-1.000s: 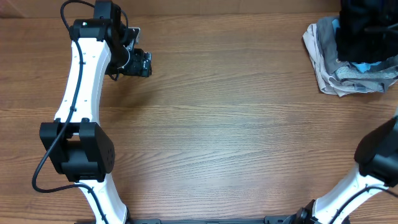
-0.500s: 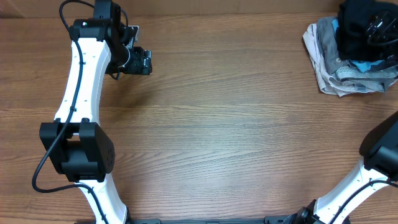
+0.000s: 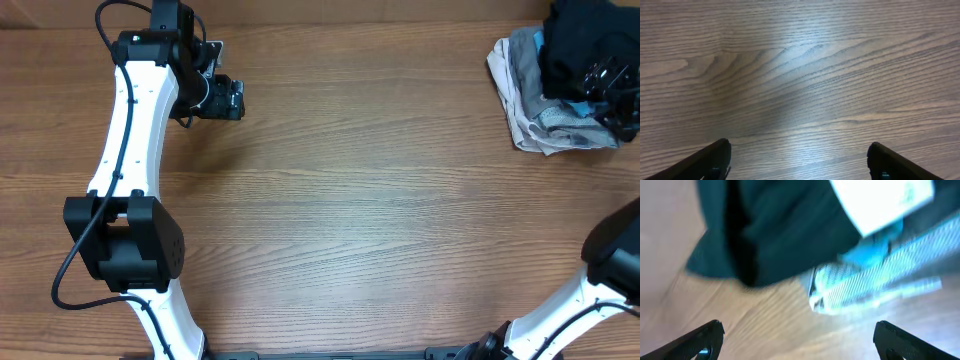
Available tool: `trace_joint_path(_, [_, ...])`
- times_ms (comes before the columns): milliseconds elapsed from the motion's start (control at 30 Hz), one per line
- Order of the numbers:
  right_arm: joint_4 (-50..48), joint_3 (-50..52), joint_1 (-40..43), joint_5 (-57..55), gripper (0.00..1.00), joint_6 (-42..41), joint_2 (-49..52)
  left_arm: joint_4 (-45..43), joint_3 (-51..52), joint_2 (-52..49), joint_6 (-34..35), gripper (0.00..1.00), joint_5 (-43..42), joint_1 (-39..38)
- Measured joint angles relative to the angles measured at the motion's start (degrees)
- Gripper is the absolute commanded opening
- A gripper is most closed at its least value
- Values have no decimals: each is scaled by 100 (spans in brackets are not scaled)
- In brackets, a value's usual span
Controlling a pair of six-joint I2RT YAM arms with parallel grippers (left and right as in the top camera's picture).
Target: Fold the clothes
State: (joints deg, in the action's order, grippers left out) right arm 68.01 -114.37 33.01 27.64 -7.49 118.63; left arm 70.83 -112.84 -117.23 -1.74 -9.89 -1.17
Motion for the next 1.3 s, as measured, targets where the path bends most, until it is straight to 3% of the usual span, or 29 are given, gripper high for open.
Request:
trace_joint_path(133, [422,-2,-7,0,100,131,-323,-22,0,0,15,92,0,0])
trace_joint_path(333, [-304,-2,-11,0,100,588,-501,-105,0,0,13,95,0,0])
trace_joint_path(400, [-369,-2,-24,11,99,693,-505,-149,0,0,15,100,0,0])
trace_joint_path(600, [-420,-2,-278,411,100,1279,-610,-402,0,0,26,100,0,2])
trace_joint_path(1000, [-262,-7,-2643,352,100,1716,-2033,-485,0,0,26,100,2,2])
trace_joint_path(1300, [-284,-9,-4607,295,100,656,-2124,-487,0,0,28,100,2,2])
